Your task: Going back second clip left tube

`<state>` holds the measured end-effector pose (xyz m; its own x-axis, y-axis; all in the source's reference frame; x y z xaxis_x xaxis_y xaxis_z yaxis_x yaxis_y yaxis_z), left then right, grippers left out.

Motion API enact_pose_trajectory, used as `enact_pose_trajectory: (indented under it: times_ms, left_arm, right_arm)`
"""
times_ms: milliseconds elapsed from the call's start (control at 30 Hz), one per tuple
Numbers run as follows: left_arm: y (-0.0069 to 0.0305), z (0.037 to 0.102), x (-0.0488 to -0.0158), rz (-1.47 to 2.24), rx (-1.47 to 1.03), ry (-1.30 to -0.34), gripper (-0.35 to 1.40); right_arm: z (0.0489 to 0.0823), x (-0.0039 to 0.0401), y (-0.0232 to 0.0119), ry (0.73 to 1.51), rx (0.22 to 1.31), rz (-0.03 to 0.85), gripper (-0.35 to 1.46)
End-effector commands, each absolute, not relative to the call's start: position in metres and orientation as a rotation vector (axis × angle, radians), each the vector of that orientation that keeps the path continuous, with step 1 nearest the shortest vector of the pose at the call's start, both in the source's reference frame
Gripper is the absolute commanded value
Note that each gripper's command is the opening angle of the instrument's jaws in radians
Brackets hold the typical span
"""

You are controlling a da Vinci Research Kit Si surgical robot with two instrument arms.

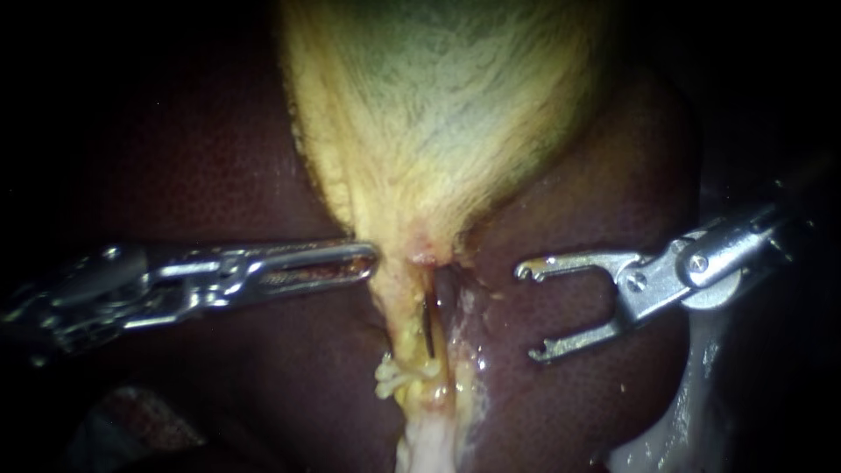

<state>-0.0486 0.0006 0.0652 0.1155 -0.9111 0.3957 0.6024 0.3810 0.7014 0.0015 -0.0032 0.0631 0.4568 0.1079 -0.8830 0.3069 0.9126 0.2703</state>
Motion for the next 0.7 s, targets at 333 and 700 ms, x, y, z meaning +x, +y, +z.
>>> enact_pose_trajectory:
  times_ms: [333,700]
  left_arm:
    - [-0.0001,0.0654,-0.0497,-1.146,0.424,-0.902,-0.35]
    - [0.0000,0.0655,-0.0498,-1.146,0.424,-0.902,-0.35]
  right_arm:
    - [0.0628,0.0015,-0.0031,1.105,0.426,-0.122,0.60]
    - [0.0626,0.0014,-0.0031,1.105,0.426,-0.122,0.60]
